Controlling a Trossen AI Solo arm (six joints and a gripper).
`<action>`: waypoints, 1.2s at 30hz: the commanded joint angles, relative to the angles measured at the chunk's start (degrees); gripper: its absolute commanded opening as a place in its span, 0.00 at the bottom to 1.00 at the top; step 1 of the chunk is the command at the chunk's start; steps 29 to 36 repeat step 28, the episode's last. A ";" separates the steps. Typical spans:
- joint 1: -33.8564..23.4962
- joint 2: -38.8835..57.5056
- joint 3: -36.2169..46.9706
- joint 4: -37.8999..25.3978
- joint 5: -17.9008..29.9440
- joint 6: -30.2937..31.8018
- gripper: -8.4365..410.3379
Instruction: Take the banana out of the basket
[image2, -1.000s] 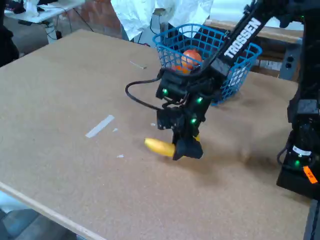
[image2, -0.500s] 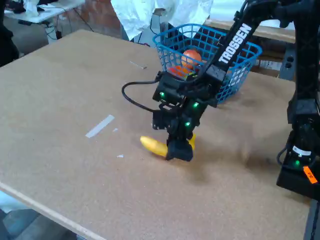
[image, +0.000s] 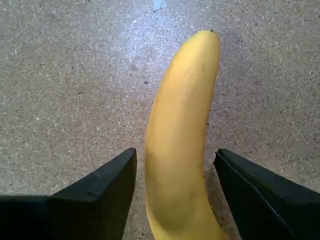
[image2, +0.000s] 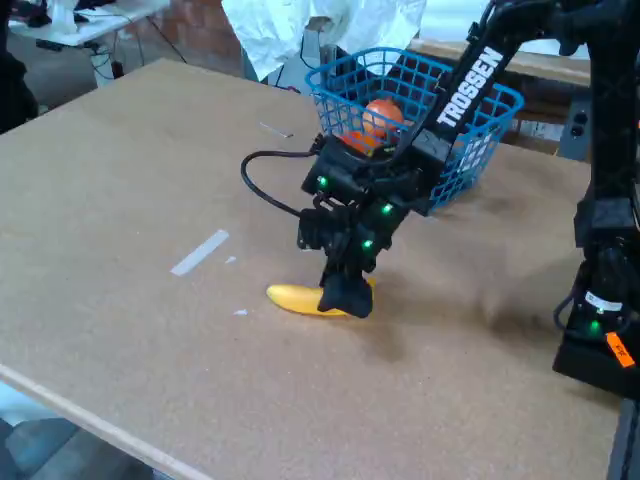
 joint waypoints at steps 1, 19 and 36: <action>0.00 0.02 0.02 0.52 0.09 -0.07 0.54; 0.04 0.02 0.02 4.92 0.07 -0.07 0.54; 0.04 0.02 0.02 4.90 0.09 -0.07 0.54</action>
